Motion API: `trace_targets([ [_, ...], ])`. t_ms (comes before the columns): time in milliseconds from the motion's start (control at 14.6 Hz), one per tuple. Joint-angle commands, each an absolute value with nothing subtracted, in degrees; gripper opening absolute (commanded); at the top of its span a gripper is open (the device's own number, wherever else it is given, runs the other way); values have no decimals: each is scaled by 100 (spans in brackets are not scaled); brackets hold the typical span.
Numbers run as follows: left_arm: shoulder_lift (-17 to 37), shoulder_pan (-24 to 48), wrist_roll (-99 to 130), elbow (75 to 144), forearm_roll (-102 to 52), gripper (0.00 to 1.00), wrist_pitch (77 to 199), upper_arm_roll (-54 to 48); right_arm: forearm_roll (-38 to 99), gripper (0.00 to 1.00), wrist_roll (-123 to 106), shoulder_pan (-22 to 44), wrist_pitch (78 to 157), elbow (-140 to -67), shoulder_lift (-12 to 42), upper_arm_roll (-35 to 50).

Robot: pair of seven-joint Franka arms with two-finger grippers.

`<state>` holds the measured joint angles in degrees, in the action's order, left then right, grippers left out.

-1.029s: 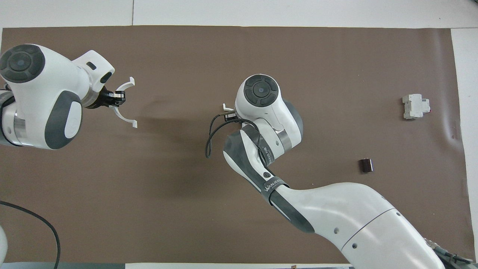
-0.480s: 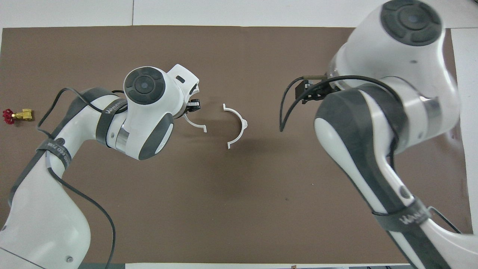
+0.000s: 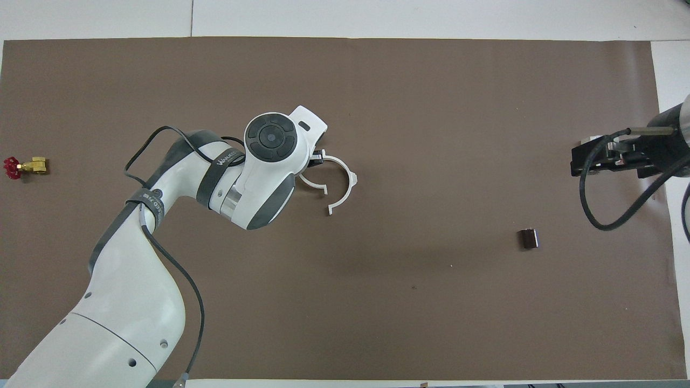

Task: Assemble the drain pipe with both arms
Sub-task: 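Press the left half-ring onto the placed half while the right gripper withdraws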

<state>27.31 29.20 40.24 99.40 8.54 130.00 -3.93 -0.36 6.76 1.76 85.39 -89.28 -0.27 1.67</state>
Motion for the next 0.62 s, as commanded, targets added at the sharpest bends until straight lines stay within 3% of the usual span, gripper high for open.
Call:
trace_targets([
  [0, 2610, 3041, 4175, 10169, 1011, 0, 13096, -308, -88, 100, 510, 158, 9026, -9771, -386, 115],
  [274, 2584, 3032, 4166, 10239, 1133, 0, 13043, -308, -210, 100, 501, 158, 9053, -9651, -325, 141],
  [549, 2207, 3023, 4131, 10625, 1160, 0, 13104, -308, -229, 100, 308, 150, 9053, -9607, -220, 149],
])
